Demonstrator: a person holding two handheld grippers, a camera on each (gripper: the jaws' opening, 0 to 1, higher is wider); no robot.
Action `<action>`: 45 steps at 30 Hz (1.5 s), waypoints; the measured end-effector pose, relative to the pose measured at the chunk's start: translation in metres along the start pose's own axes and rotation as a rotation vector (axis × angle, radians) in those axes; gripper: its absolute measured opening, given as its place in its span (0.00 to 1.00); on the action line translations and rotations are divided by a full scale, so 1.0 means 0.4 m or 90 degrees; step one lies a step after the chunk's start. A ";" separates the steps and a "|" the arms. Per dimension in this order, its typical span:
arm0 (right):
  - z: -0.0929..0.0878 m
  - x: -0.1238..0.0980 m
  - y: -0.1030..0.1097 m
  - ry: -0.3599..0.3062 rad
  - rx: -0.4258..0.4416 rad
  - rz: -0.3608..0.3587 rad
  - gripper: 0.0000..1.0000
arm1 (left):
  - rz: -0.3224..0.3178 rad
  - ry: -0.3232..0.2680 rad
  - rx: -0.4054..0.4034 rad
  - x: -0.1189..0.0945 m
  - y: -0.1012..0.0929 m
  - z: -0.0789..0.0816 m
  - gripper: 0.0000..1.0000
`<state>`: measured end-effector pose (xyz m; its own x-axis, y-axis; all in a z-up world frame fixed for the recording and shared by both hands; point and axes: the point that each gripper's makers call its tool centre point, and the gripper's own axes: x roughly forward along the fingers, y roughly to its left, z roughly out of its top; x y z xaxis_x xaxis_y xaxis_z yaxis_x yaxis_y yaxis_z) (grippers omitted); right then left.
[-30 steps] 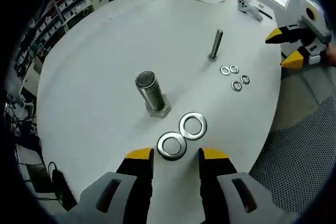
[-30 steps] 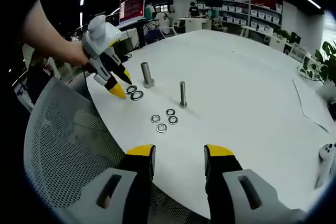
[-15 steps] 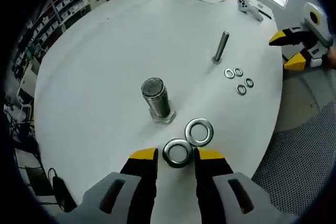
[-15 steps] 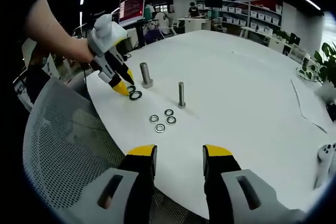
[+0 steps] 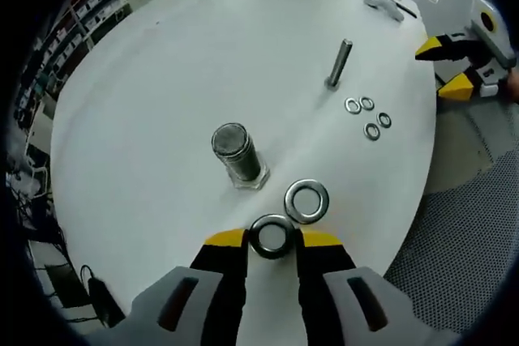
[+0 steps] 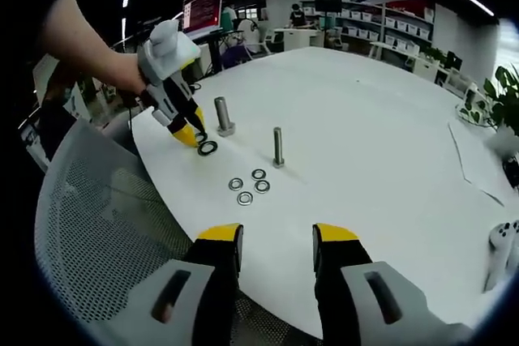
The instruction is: Place the washer onto the threaded stud by aligning its center hole with the stud, sliding it down to the base, and recovering from edge contact or off-axis alignment until the washer reaches the visible bottom stop.
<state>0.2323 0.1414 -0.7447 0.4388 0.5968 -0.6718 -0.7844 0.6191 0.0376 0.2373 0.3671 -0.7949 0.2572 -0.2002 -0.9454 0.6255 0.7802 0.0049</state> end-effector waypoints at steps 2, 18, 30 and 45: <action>-0.002 0.000 0.002 0.002 -0.002 0.002 0.37 | 0.000 0.009 0.002 -0.001 -0.001 -0.003 0.21; -0.003 0.001 0.003 0.004 -0.001 0.002 0.37 | -0.007 0.029 0.003 -0.007 -0.004 -0.024 0.21; 0.000 0.001 0.003 0.001 -0.002 0.003 0.37 | -0.008 0.089 0.018 -0.002 -0.008 -0.023 0.22; 0.003 -0.001 0.001 -0.003 -0.004 0.001 0.37 | -0.026 0.123 0.061 0.003 -0.009 -0.016 0.20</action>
<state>0.2323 0.1421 -0.7434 0.4397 0.6002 -0.6681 -0.7879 0.6149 0.0339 0.2308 0.3679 -0.7980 0.0898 -0.1062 -0.9903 0.7020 0.7121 -0.0127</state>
